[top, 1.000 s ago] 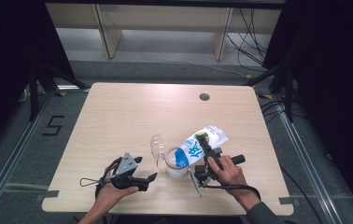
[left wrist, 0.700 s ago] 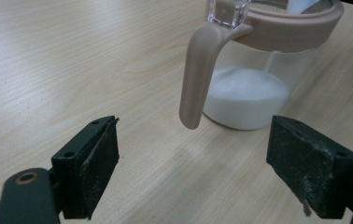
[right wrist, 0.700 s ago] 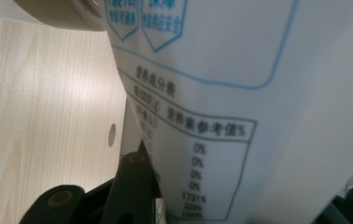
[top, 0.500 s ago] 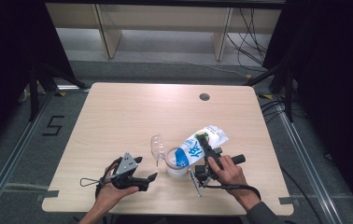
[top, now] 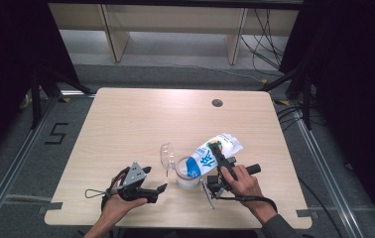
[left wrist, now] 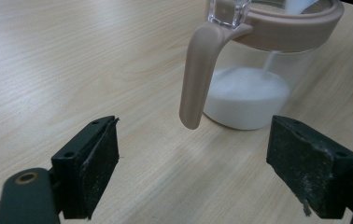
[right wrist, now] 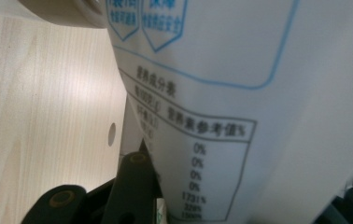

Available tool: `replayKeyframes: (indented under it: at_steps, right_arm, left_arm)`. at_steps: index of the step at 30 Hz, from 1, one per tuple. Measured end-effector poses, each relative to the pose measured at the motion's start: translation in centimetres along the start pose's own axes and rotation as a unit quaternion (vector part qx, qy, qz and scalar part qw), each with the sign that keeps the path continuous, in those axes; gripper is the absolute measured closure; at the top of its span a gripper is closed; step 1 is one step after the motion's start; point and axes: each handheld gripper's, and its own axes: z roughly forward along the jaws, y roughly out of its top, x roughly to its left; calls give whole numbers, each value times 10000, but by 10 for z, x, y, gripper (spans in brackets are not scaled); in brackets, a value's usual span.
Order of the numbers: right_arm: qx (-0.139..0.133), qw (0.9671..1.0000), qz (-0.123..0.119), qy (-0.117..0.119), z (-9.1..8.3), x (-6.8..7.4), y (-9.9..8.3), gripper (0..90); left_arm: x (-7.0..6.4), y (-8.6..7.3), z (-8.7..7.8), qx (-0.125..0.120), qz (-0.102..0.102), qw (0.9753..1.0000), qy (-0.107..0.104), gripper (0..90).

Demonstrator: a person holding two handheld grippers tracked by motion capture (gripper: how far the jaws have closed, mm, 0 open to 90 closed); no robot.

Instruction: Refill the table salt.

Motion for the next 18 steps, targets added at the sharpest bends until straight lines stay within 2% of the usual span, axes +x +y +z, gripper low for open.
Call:
replayKeyframes:
  at_steps: [8,13,18]
  right_arm:
    - [3,10000,-38,-50,0,0,0,698]
    - [-29,10000,-28,2,0,0,0,700]
    - [1,9999,-128,-21,0,-1,0,703]
  left_arm:
    - [0,0,0,14,3,10000,0,164]
    - [0,0,0,2,-3,10000,0,164]
    - [0,0,0,20,3,10000,6,164]
